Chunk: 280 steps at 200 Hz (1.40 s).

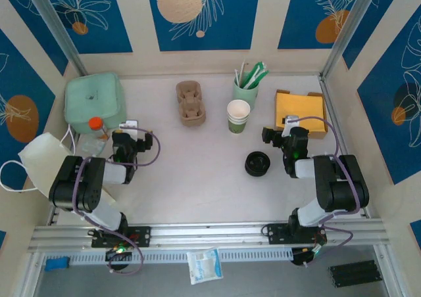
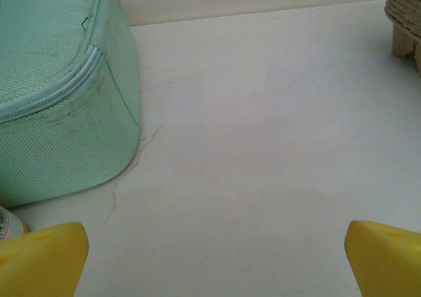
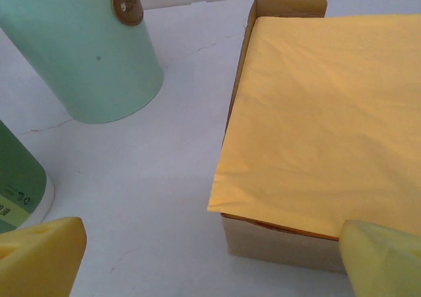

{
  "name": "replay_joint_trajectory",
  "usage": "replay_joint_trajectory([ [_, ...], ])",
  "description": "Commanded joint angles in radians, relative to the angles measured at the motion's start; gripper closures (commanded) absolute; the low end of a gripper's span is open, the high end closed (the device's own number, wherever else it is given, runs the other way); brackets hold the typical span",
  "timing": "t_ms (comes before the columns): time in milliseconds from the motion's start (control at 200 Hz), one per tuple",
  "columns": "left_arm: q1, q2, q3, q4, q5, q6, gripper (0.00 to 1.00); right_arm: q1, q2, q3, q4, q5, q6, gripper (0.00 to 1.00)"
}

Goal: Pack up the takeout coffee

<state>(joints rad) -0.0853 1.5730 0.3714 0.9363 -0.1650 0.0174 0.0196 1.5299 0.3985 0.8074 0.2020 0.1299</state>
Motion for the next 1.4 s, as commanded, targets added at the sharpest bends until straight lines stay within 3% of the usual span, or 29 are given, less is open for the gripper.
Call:
replay_joint_trajectory([
  [0, 0.006, -0.007, -0.010, 0.031, 0.005, 0.006, 0.01, 0.004, -0.007, 0.006, 0.023, 0.010, -0.008, 0.01],
  [875, 0.003, -0.019, -0.013, 0.033, 0.011, 0.012, 0.01, 0.002, -0.011, 0.005, 0.022, 0.023, -0.004, 0.01],
  [1205, -0.002, -0.283, 0.074, -0.313, -0.016, -0.004, 0.01, -0.009, -0.206, 0.273, -0.564, 0.103, 0.104, 0.01],
  [1395, -0.004, -0.418, 0.201, -0.561, 0.025, -0.091, 0.01, -0.099, -0.289, 0.438, -0.897, -0.042, 0.457, 0.01],
])
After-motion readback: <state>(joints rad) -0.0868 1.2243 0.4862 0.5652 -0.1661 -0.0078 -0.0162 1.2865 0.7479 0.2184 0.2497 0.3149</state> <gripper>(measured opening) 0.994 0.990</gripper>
